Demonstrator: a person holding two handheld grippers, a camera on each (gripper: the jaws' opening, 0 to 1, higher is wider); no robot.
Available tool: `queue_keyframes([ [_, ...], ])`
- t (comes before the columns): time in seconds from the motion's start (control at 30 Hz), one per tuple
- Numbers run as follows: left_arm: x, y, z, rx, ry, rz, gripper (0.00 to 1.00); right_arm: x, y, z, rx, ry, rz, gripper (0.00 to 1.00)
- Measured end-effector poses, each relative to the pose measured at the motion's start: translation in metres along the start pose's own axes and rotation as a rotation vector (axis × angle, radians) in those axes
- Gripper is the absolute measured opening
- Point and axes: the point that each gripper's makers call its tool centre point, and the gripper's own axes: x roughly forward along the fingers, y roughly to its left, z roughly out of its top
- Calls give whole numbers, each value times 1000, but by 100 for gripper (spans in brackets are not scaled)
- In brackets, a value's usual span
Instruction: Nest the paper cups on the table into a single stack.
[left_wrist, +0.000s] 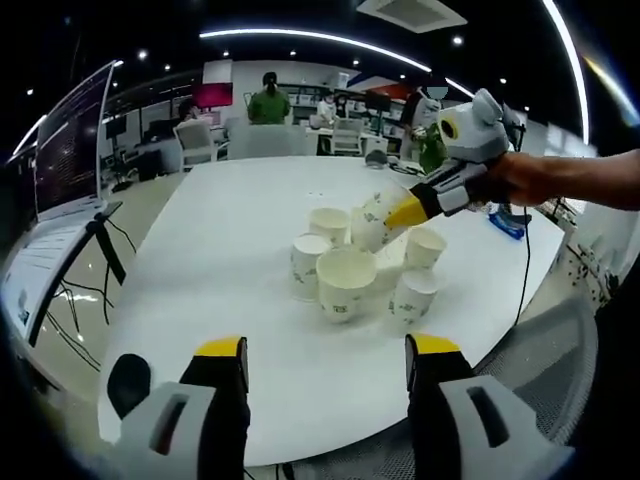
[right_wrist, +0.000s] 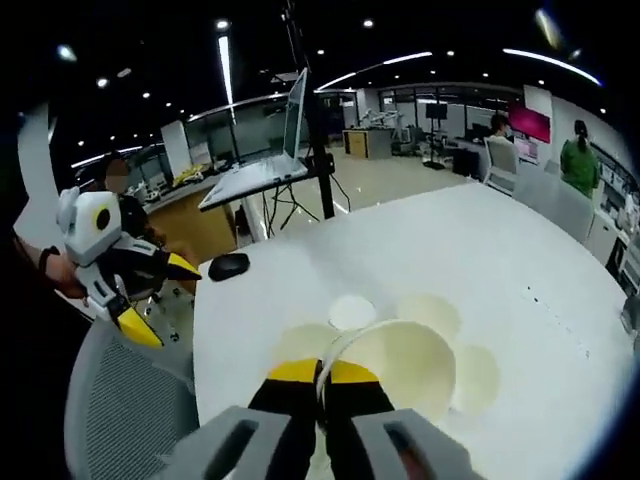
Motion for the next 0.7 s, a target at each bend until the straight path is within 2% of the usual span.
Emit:
queue_keyframes([
  [0.37, 2, -1, 1, -4, -6, -2, 63, 11, 16, 10, -63, 35, 47, 0],
  [0.57, 3, -1, 2, -7, -8, -4, 63, 21, 36, 5, -137, 89, 78, 0],
  [0.7, 3, -1, 1, -8, -9, -3, 63, 25, 37, 3, -164, 112, 86, 0],
])
